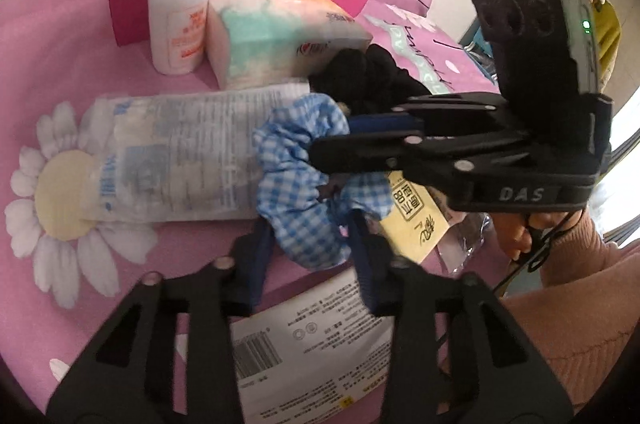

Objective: Organize soft objects
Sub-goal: 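Grasp the blue gingham scrunchie with the right gripper, then carry the scrunchie with the right gripper into the pink box and release, then grasp the black fabric item with the right gripper, then carry the black fabric item with the right gripper into the pink box and release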

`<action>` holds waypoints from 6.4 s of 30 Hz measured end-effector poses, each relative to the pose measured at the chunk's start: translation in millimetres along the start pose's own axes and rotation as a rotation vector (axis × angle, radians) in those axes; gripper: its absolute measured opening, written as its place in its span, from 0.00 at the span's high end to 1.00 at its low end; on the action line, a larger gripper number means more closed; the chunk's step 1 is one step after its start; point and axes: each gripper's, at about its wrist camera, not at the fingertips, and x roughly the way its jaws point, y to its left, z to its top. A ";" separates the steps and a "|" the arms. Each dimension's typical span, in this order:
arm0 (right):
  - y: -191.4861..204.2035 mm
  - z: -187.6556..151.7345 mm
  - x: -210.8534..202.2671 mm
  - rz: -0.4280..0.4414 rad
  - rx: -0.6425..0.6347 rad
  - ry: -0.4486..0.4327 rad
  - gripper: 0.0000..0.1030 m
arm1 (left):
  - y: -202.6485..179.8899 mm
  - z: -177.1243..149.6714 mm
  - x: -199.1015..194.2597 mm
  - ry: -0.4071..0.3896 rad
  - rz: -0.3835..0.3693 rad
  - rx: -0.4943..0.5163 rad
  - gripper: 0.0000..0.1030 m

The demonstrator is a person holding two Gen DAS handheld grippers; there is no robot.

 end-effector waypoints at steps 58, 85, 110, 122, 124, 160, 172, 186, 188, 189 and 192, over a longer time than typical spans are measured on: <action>-154.7 141.9 -77.9 -0.308 0.234 -0.306 0.75 | -10.5 256.7 45.6 -0.119 0.208 -0.011 0.74; -147.5 80.8 -101.3 -0.301 0.319 -0.330 0.47 | 87.2 128.5 -67.1 -0.315 0.195 -0.162 0.61; -91.6 44.7 -109.4 -0.233 0.201 -0.306 0.42 | 67.8 91.4 -55.1 -0.279 0.162 -0.069 0.59; -93.0 -13.0 -54.6 -0.155 0.240 -0.056 0.21 | -2.1 66.7 -2.6 -0.117 0.006 0.053 0.59; -97.3 -13.3 -48.3 -0.145 0.263 -0.056 0.19 | -7.7 64.3 6.0 -0.091 -0.009 0.057 0.59; -45.2 41.6 -128.5 -0.018 0.067 -0.348 0.82 | -49.8 127.2 -13.9 -0.185 -0.076 0.165 0.50; -76.4 114.8 -126.9 -0.032 0.075 -0.403 0.82 | -36.8 202.1 0.4 -0.203 0.065 0.095 0.53; -136.5 159.9 -77.2 -0.138 0.158 -0.321 0.75 | -9.2 240.1 44.5 -0.103 0.179 -0.019 0.56; -143.8 163.2 -68.4 -0.175 0.169 -0.304 0.72 | -8.3 242.3 48.7 -0.097 0.193 -0.023 0.55; -146.0 164.0 -64.9 -0.202 0.167 -0.296 0.71 | -7.5 242.7 50.5 -0.094 0.204 -0.028 0.56; -150.4 166.3 -56.5 -0.318 0.163 -0.269 0.53 | -5.5 242.1 53.1 -0.096 0.198 -0.036 0.55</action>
